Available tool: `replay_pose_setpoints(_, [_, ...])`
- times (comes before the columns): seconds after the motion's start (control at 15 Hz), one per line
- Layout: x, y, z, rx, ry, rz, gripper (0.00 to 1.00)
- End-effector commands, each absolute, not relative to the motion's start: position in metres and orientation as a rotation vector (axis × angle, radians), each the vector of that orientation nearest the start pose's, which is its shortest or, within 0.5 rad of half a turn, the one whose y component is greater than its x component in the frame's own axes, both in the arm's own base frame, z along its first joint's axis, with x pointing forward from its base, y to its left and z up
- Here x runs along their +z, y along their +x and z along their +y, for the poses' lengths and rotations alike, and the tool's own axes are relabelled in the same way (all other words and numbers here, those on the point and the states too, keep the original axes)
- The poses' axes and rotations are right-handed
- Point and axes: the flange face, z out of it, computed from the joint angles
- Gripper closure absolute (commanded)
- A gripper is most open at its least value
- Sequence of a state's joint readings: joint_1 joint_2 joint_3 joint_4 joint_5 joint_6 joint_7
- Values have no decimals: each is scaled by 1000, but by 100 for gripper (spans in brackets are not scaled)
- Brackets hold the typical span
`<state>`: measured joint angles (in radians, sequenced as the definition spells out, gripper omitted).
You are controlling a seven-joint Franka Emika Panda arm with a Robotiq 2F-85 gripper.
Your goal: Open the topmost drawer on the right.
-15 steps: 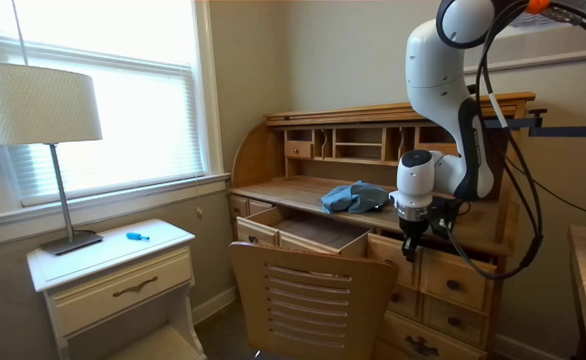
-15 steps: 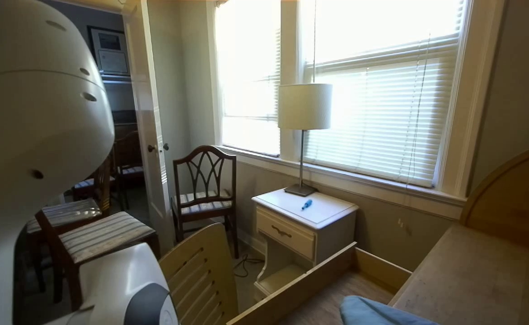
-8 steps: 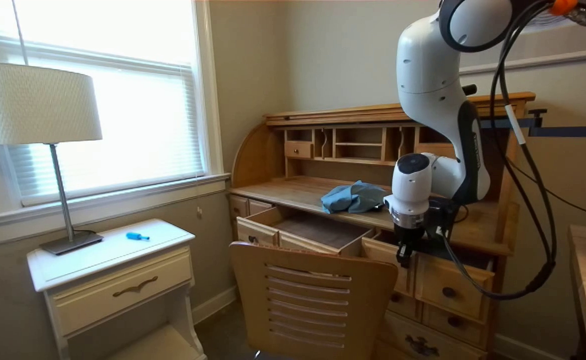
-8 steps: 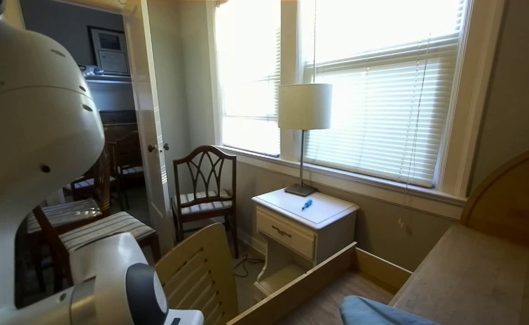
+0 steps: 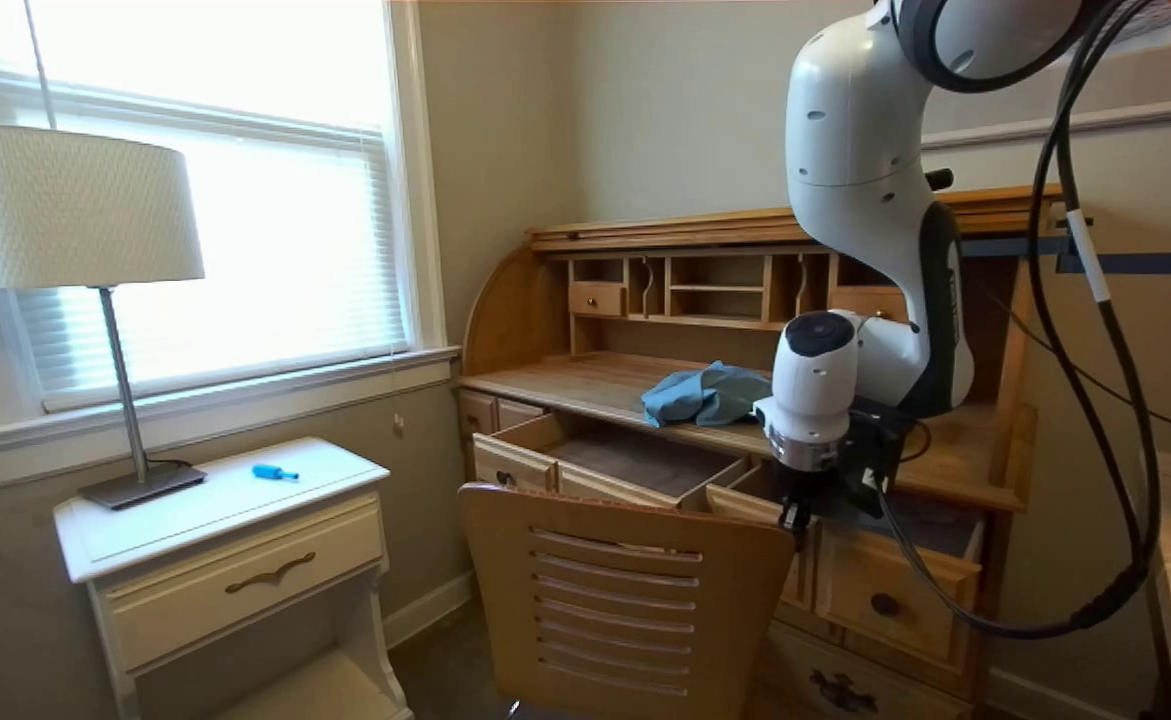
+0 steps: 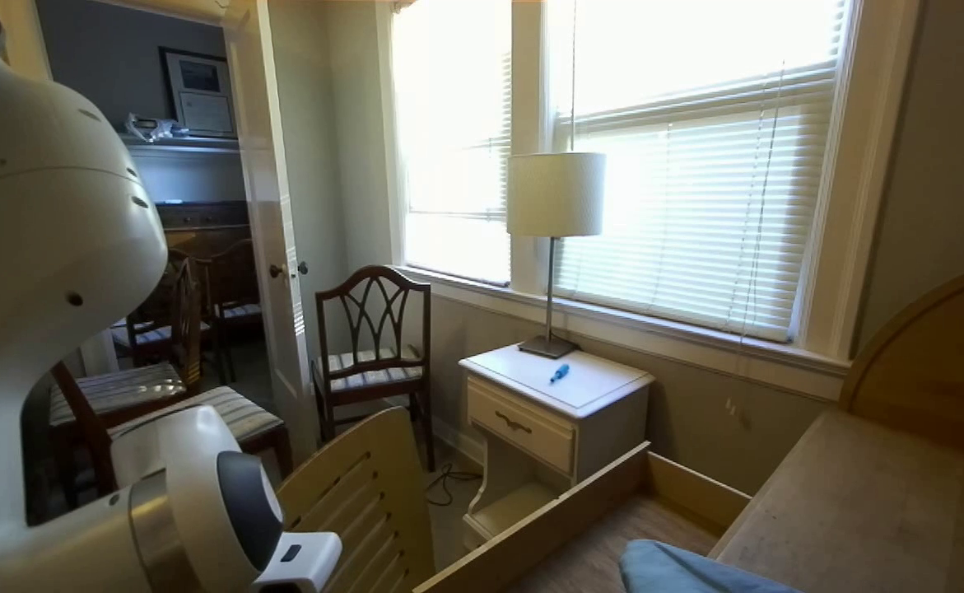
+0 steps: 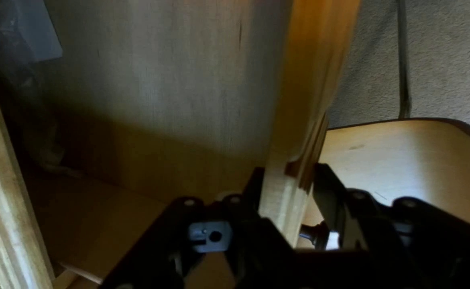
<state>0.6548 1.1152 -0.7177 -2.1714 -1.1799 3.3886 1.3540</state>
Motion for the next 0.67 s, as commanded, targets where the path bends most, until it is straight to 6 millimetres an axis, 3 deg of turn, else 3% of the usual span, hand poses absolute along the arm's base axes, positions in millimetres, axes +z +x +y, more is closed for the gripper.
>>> replay_pose_setpoints(0.0, [7, 484, 53, -500, -3408, -314, 89])
replay_pose_setpoints(0.6, [-3, 489, 35, -490, -3383, -297, 88])
